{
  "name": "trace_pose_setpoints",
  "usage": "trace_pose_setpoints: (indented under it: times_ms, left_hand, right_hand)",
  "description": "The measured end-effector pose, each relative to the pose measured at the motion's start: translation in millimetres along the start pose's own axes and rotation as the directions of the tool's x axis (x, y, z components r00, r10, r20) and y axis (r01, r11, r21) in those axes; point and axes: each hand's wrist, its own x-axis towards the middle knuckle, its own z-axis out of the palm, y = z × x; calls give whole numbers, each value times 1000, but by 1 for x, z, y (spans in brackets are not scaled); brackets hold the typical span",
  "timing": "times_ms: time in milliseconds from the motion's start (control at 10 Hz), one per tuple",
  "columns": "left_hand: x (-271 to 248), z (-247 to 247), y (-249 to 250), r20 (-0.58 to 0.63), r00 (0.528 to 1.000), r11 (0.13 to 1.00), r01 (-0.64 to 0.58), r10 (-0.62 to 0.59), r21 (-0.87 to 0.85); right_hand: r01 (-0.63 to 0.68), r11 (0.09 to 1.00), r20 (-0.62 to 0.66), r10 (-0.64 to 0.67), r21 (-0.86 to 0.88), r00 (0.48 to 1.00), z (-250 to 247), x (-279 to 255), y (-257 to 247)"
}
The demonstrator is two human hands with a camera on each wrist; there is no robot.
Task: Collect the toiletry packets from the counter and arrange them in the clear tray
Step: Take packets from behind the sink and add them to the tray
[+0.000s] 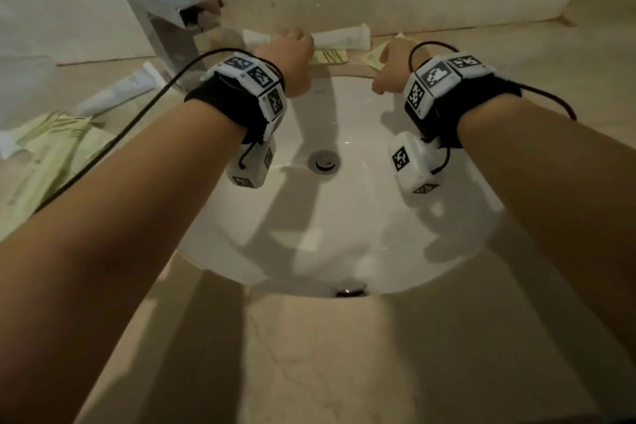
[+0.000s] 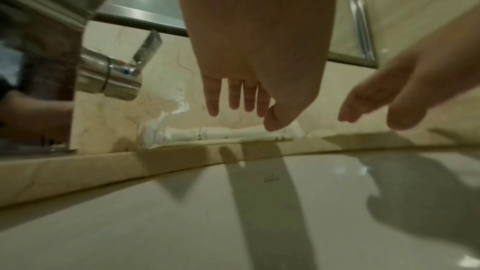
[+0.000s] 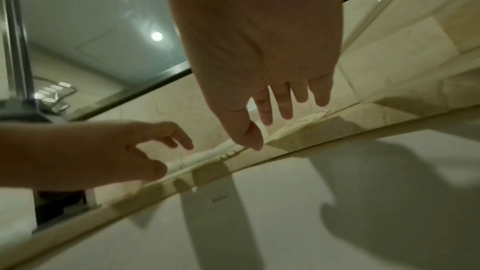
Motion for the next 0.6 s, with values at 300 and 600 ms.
trace_pose_setpoints:
  times_ms: [300, 600]
  left_hand:
    - [28, 24, 8, -74, 997, 994, 14, -6, 107]
    - [45, 38, 9, -149, 989, 998, 29, -21, 47]
  right_hand:
    - [-60, 995, 13, 61, -74, 998, 34, 44, -9]
    - [-48, 998, -84, 43, -51, 996, 40, 55, -8]
